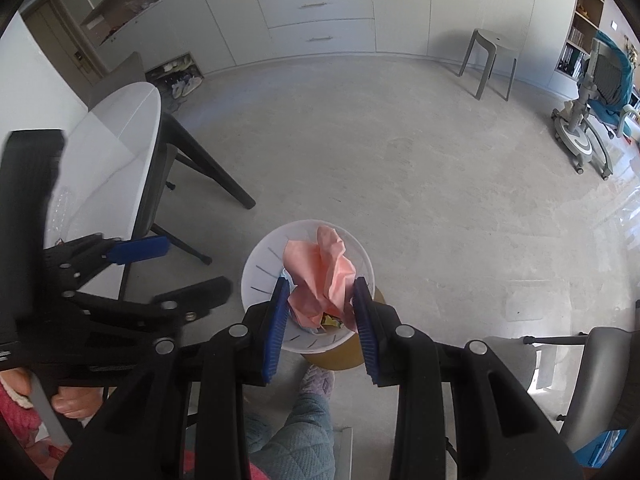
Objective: Collect trash
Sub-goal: 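Carry carton and tissue over the bin and open both tools to drop them, then move the open left tool back to the brown snack wrapper on the table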
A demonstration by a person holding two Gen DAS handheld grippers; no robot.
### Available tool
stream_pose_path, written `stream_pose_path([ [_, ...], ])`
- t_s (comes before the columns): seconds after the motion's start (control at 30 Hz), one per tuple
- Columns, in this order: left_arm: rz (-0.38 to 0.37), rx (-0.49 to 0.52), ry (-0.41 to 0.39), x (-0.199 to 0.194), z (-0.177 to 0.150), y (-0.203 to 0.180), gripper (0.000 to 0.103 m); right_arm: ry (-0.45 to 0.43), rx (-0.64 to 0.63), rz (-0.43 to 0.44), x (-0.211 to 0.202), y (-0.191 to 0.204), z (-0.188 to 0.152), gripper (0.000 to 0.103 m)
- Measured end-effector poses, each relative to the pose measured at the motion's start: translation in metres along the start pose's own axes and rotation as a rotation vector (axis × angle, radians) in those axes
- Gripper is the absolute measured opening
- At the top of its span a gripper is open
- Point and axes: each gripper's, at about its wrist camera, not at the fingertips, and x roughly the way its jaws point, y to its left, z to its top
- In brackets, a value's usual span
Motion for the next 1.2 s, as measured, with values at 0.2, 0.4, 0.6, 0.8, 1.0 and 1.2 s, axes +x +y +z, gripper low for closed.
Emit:
stream_pose_path([
  [0.2,0.108,-0.052,-0.018,-0.048,-0.034,0.033,0.091,0.016,-0.036,0.047,0.039,0.023,-0.002,0.035],
  [0.4,0.185,-0.199,-0.046,-0.097,-0.085,0.083,0.093,0.084,-0.083,0.046,0.100,0.048,-0.007,0.047],
  [0.6,0.256,-0.348,-0.086,-0.131,-0.129,0.138,0.094,0.102,-0.074,-0.033,0.122,0.067,0.000,0.084],
  [0.8,0.285,-0.481,-0.121,-0.154,-0.154,0.193,0.094,0.018,-0.103,-0.045,0.087,0.103,0.011,0.095],
  [1.0,0.340,-0.598,-0.178,-0.175,-0.174,0.247,0.094,-0.060,-0.097,0.007,0.038,0.147,0.023,0.101],
  [1.2,0.350,-0.758,-0.192,-0.179,-0.184,0.311,0.094,-0.097,-0.138,0.098,0.006,0.208,0.044,0.101],
])
